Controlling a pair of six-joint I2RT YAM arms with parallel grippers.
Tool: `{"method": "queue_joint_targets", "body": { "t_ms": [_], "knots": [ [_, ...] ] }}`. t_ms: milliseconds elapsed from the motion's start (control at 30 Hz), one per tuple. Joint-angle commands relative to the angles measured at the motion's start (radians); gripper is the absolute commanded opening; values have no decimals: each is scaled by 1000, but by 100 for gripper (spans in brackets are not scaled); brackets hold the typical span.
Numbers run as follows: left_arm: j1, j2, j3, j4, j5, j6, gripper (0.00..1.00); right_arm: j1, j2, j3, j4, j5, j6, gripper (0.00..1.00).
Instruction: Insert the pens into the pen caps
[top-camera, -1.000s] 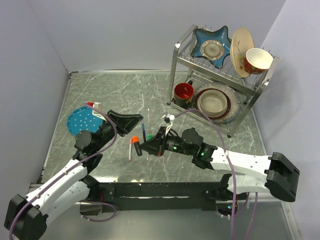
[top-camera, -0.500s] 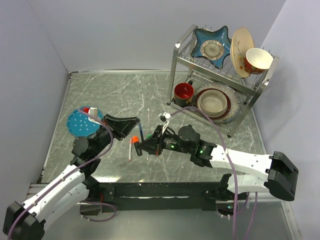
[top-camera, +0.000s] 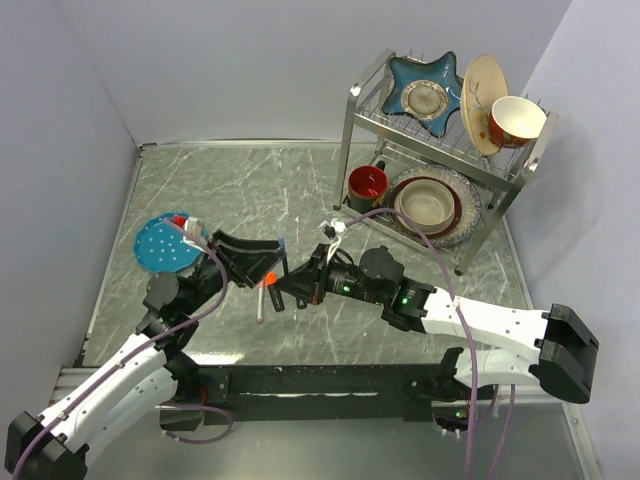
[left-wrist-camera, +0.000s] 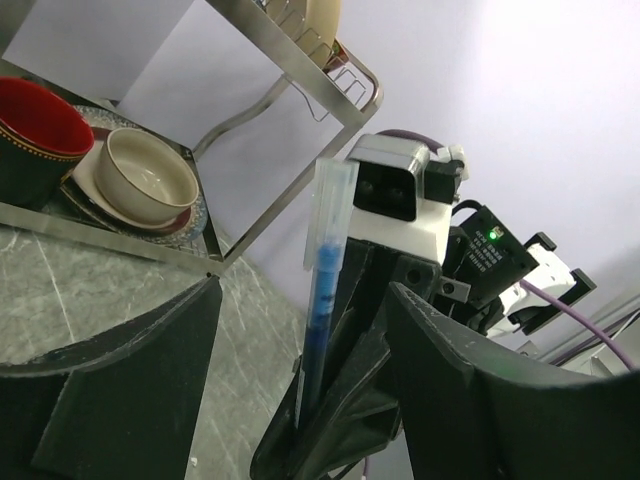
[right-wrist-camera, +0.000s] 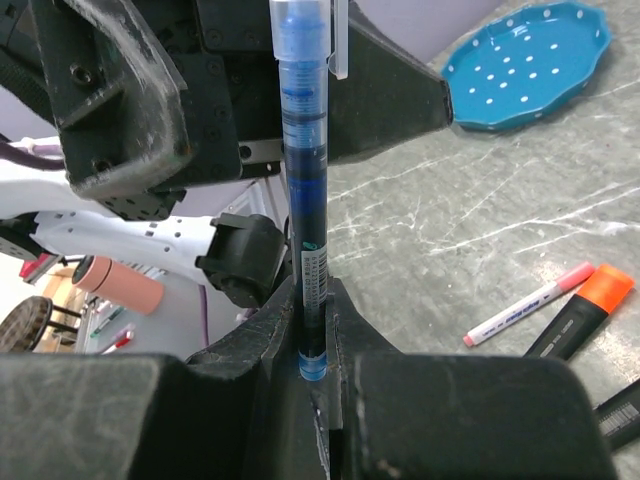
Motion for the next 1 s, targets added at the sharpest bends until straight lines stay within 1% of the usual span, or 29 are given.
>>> {"method": "queue_joint_targets", "body": {
  "t_ms": [0, 33, 167, 267, 433, 633, 667, 733, 767, 833, 867, 900, 933, 967],
  "knots": [
    [-2, 21, 107, -52, 36, 46, 72, -2, -45, -15, 54, -5, -8, 0],
    [-2, 32, 122, -90, 35, 58, 72, -1, -45, -15, 52, -8, -6, 0],
    [-2, 41, 182, -149, 29, 106, 72, 2, -54, -24, 49, -21, -3, 0],
    [-2, 49, 230, -221, -3, 147, 72, 4, -63, -32, 49, -27, -3, 0],
    [-2, 66, 291, -276, -25, 196, 70, 8, -70, -40, 46, -34, -2, 0],
    [-2, 86, 313, -285, 4, 203, 61, 8, -70, -37, 38, -37, 0, 0],
    [-1, 87, 310, -282, 13, 200, 57, 7, -70, -37, 40, -37, 0, 0],
    [-2, 90, 296, -272, 29, 189, 51, 7, -67, -35, 40, -39, 1, 0],
    [-2, 90, 291, -272, 53, 187, 40, 8, -68, -34, 35, -39, 1, 0],
    [-2, 86, 281, -275, 85, 183, 24, 8, -68, -34, 34, -34, -2, 0],
    [-2, 84, 276, -276, 108, 175, 12, 8, -67, -32, 31, -34, -2, 0],
    [-2, 81, 259, -275, 121, 164, 5, 8, -68, -26, 29, -36, -3, 0],
    [-2, 74, 250, -275, 133, 140, 1, 7, -65, -20, 24, -37, -6, 0],
    [-2, 72, 229, -266, 171, 126, 1, 2, -66, -9, 11, -22, -10, 0]
  ]
}}
